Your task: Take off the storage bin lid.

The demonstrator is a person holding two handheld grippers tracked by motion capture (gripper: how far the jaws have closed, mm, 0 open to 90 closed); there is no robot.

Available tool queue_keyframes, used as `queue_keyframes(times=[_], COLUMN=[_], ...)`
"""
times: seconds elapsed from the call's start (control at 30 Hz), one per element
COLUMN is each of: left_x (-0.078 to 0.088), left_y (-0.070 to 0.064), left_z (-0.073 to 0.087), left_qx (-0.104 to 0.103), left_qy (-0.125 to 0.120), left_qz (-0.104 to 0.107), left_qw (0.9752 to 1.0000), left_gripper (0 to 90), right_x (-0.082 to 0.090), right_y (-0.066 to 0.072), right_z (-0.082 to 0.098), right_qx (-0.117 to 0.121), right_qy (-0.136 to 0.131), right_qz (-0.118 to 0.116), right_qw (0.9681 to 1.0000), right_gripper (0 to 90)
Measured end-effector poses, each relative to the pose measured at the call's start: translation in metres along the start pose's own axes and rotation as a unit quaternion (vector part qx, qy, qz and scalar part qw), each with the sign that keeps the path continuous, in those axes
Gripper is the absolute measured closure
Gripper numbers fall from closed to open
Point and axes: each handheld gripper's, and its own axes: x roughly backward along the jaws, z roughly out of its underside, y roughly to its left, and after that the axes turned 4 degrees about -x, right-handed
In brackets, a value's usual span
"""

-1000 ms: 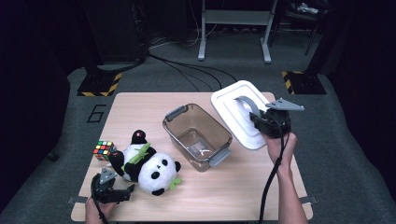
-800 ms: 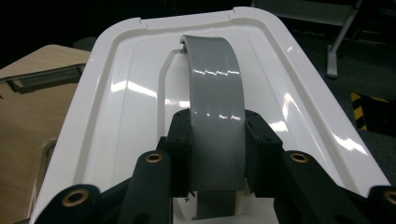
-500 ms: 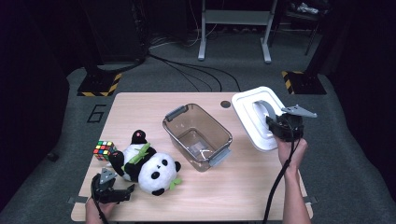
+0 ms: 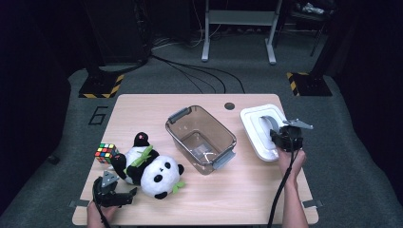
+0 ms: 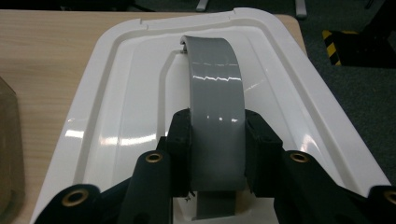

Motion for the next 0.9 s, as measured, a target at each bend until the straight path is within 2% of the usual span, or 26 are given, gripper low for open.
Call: queue_keyframes(times=[0.37,0.5,0.7,0.9], left_x=[0.0,0.0,0.001,0.001], left_y=[0.0,0.0,0.0,0.0], left_z=[0.0,0.0,0.0,0.0], left_qx=[0.0,0.0,-0.001,-0.001], left_qy=[0.002,0.0,0.005,0.005], left_qz=[0.001,0.0,0.002,0.002], left_qw=[1.0,1.0,1.0,1.0], left_gripper=[0.4,0.3,0.3,0.4], right_x=[-0.031,-0.04,-0.047,-0.05], right_y=[-0.005,-0.005,-0.008,-0.009], right_z=[0.028,0.037,0.047,0.05], right_qx=[-0.012,-0.006,-0.011,0.0], right_qy=[0.035,0.049,0.056,0.059], right_qz=[0.002,0.006,0.004,0.004], right_qw=[0.9993,0.9988,0.9984,0.9983], right_gripper=[67.0,67.0,66.9,66.3])
